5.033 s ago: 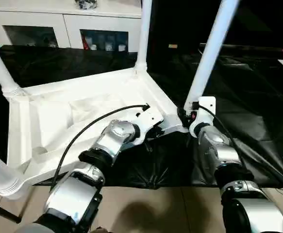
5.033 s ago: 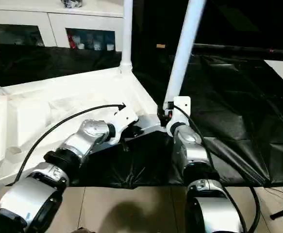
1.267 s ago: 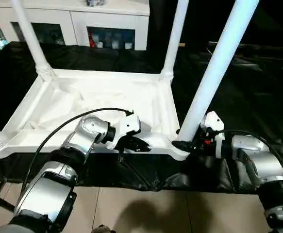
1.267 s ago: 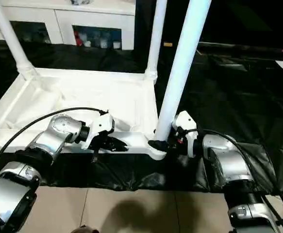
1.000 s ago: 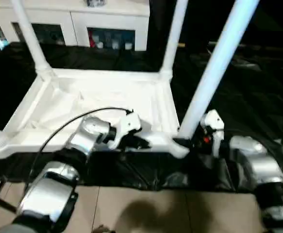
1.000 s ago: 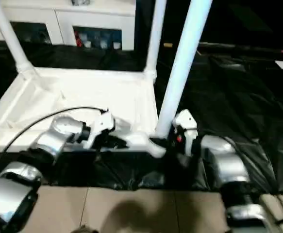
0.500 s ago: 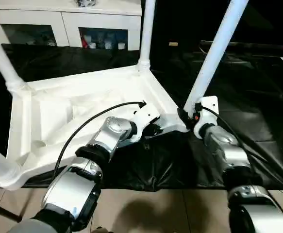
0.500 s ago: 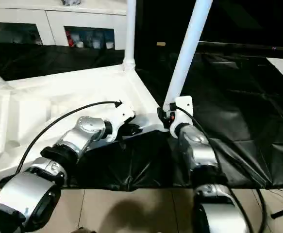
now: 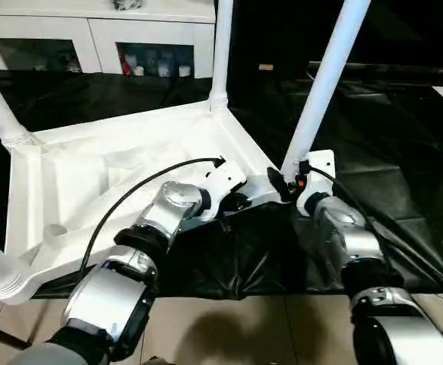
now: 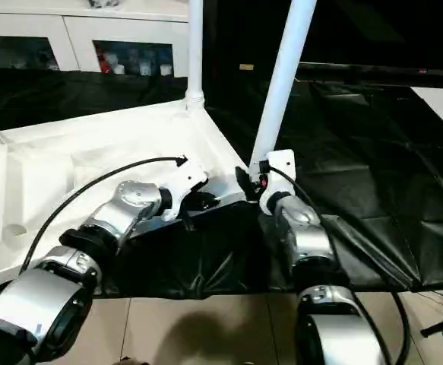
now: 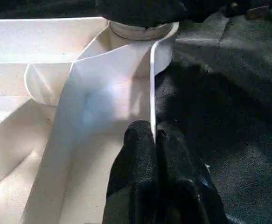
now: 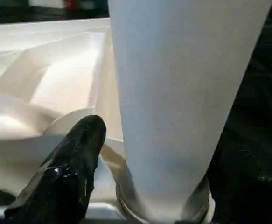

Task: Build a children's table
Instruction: Rotate leg to tighten

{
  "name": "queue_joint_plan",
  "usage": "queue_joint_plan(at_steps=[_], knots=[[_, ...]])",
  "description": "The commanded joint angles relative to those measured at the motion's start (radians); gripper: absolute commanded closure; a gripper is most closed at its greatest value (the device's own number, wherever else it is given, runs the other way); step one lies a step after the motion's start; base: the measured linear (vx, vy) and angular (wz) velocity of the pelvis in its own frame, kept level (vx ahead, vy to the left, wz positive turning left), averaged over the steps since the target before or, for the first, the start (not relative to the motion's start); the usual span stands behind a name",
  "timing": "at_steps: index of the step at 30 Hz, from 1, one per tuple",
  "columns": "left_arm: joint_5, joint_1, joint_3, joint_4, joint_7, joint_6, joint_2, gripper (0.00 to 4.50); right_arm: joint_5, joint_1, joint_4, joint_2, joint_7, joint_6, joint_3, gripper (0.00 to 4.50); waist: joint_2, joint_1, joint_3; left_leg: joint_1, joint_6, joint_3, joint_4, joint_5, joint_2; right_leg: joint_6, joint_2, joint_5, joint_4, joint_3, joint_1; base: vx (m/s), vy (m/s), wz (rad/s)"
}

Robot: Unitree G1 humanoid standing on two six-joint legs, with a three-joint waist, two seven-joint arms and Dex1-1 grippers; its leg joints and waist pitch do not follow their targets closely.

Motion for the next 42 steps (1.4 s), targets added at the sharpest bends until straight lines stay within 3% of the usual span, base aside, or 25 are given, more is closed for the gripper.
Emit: queue_joint_plan(at_steps=[1,8,10,15,19,23,27,35,42], knots=[[-0.049,0.001,-0.012,-0.068,-0.076,-0.076,-0.048,4.50,-0.003,0.015,0.005,0.047,0.132,0.035,0.106,1.19,-0.005,0.006,-0.063,0.010,0.093,-0.026,-0.060,-0.162,0.054,-0.259,-0.081,-0.101,-0.063,0.060,0.052,0.000,0.000,0.00],[-0.062,0.025,-0.023,-0.093,-0.194,-0.091,-0.002,4.50,0.025,0.093,-0.134,-0.059,0.448,0.073,0.194,1.19,-0.006,0.018,-0.057,0.016,0.081,-0.026,-0.064,-0.209,0.062,-0.239,-0.079,-0.204,-0.072,0.058,0.047,0.000,0.000,0.00],[-0.064,0.028,-0.024,-0.096,-0.216,-0.091,0.008,4.50,0.031,0.107,-0.159,-0.076,0.492,0.079,0.209,1.19,-0.006,0.018,-0.058,0.016,0.069,-0.027,-0.065,-0.212,0.062,-0.240,-0.079,-0.209,-0.071,0.058,0.045,0.000,0.000,0.00],[-0.071,0.041,-0.024,-0.118,-0.309,-0.086,0.042,4.50,0.055,0.163,-0.262,-0.143,0.646,0.108,0.256,1.19,-0.007,0.028,-0.059,0.015,0.077,-0.026,-0.063,-0.197,0.063,-0.240,-0.079,-0.191,-0.070,0.058,0.046,0.000,0.000,0.00],[-0.075,0.051,-0.026,-0.136,-0.363,-0.080,0.058,4.50,0.050,0.185,-0.303,-0.173,0.697,0.122,0.264,1.44,-0.007,0.037,-0.059,0.015,0.080,-0.025,-0.063,-0.189,0.064,-0.243,-0.080,-0.183,-0.067,0.058,0.045,0.000,0.000,0.00],[-0.074,0.056,-0.032,-0.141,-0.401,-0.081,0.079,4.50,0.048,0.195,-0.320,-0.203,0.724,0.124,0.271,1.69,-0.001,0.048,-0.057,0.018,0.063,-0.026,-0.066,-0.211,0.066,-0.236,-0.082,-0.215,-0.070,0.058,0.043,0.000,0.000,0.00],[-0.069,0.060,-0.032,-0.144,-0.416,-0.085,0.091,4.50,0.048,0.200,-0.335,-0.216,0.740,0.137,0.275,1.89,-0.003,0.049,-0.058,0.019,0.049,-0.026,-0.067,-0.221,0.066,-0.231,-0.083,-0.222,-0.072,0.058,0.042,0.000,0.000,0.00],[-0.058,0.064,-0.034,-0.149,-0.453,-0.089,0.122,4.50,0.042,0.217,-0.369,-0.237,0.785,0.148,0.294,2.49,-0.001,0.052,-0.060,0.017,0.060,-0.026,-0.065,-0.197,0.065,-0.238,-0.082,-0.184,-0.067,0.057,0.043,0.000,0.000,0.00],[-0.054,0.059,-0.029,-0.143,-0.396,-0.077,0.103,4.50,0.048,0.233,-0.379,-0.218,0.758,0.162,0.294,2.53,-0.002,0.052,-0.060,0.018,0.053,-0.026,-0.065,-0.203,0.065,-0.236,-0.082,-0.191,-0.067,0.058,0.043,0.000,0.000,0.00]])
